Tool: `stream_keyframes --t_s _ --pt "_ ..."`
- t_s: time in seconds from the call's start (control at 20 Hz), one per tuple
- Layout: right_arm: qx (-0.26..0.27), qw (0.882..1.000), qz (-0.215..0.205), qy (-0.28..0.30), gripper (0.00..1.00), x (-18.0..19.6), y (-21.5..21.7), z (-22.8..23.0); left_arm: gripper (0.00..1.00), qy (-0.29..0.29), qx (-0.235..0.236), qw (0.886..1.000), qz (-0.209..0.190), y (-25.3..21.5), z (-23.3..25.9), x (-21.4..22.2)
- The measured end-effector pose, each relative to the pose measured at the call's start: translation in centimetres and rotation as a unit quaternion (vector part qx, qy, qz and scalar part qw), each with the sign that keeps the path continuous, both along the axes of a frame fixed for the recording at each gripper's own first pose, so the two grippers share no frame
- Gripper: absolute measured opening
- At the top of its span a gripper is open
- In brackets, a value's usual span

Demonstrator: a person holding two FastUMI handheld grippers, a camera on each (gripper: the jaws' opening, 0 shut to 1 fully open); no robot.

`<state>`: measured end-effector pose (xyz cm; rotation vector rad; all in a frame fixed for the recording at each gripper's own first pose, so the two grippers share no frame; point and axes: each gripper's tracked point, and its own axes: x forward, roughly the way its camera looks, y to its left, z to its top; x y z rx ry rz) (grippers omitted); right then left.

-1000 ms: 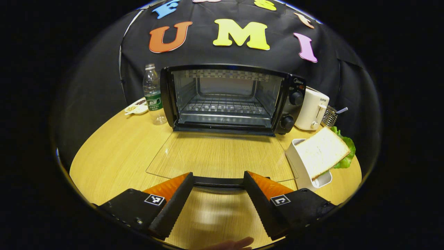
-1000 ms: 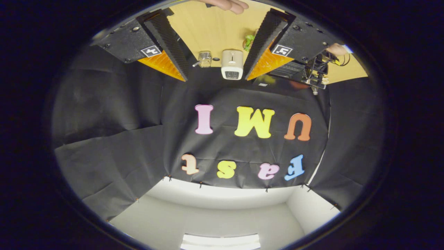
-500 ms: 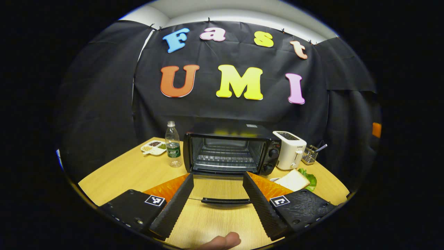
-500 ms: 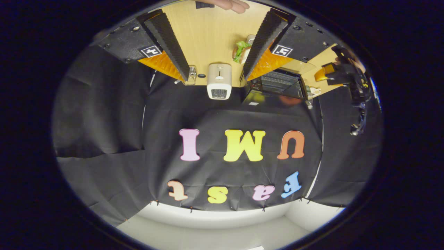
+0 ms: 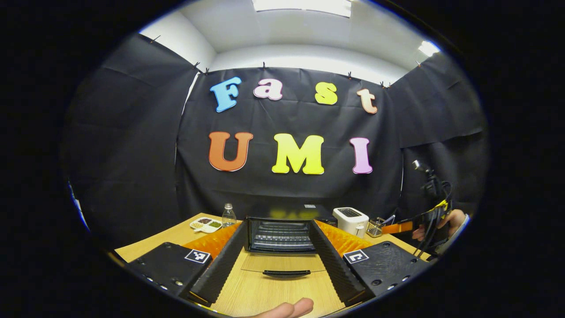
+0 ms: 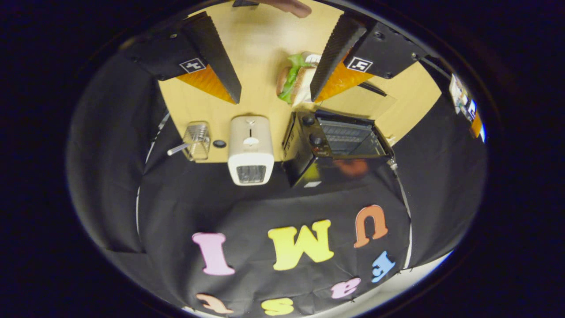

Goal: Open the electric oven with the left hand, put the food in, and close the electric oven.

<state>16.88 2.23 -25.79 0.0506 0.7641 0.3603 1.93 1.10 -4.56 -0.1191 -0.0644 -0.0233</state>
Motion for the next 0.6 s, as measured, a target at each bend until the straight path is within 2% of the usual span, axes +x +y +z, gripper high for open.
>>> stream_keyframes --t_s 0.05,0.1,0.15,0.2,0.25,0.35,0.6 --pt "0.011 0.999 0.011 0.028 1.0 0.5 0.6 -1.3 0.84 0.0 0.003 1.0 0.005 0.3 0.3 -0.3" --pt "0.022 0.998 0.021 0.057 0.9 0.9 1.2 -2.6 0.84 -0.001 0.005 1.0 0.01 0.6 0.4 -0.3" --pt "0.037 0.995 0.031 0.084 1.0 1.3 1.9 -3.7 0.84 0.001 0.005 1.0 0.015 0.9 0.4 -0.4" --pt "0.052 0.991 0.041 0.112 1.0 1.5 2.6 -4.6 0.84 0.003 0.004 1.0 0.02 1.1 0.4 -0.4" --pt "0.069 0.987 0.052 0.138 0.89 1.6 3.2 -5.3 0.94 0.006 0.003 1.0 0.024 1.4 0.3 -0.4" --pt "0.081 0.978 0.069 0.181 0.87 1.4 3.8 -7.1 0.94 0.007 0.002 1.0 0.028 2.0 0.1 -0.3" --pt "0.105 0.962 0.061 0.245 0.84 1.8 4.3 -10.0 0.94 0.019 0.005 0.999 0.046 3.6 -1.1 0.1"
